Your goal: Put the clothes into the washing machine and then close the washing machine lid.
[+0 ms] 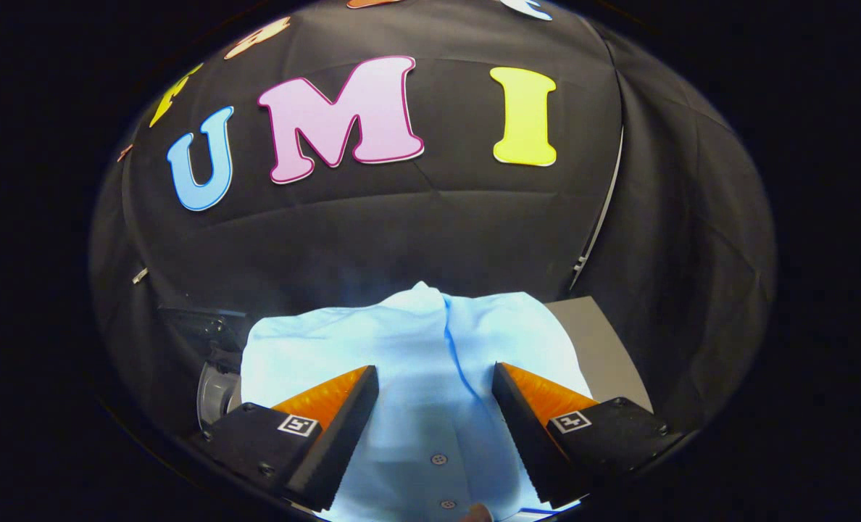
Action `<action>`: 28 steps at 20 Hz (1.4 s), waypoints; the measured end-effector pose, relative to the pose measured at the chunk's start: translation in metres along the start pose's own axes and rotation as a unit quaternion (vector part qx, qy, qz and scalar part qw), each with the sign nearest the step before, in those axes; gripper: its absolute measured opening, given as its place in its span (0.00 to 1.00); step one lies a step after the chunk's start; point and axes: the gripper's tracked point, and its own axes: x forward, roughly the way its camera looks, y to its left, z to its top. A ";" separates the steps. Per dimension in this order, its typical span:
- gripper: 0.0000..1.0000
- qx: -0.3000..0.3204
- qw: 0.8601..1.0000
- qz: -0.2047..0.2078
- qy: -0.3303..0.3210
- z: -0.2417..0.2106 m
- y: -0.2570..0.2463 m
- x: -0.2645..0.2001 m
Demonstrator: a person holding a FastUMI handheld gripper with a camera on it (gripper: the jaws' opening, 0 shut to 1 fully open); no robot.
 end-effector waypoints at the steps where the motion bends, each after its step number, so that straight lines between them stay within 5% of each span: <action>1: 0.99 0.000 1.000 0.003 0.011 -0.005 -0.001 0.003; 12: 0.95 -0.007 0.999 0.005 0.035 -0.007 0.003 0.006; 16: 0.39 0.013 0.999 0.024 0.029 -0.006 0.004 0.006; 17: 0.15 0.017 0.999 0.026 0.029 -0.006 0.004 0.006; 28: 0.14 0.003 0.999 0.018 -0.041 0.023 0.007 -0.050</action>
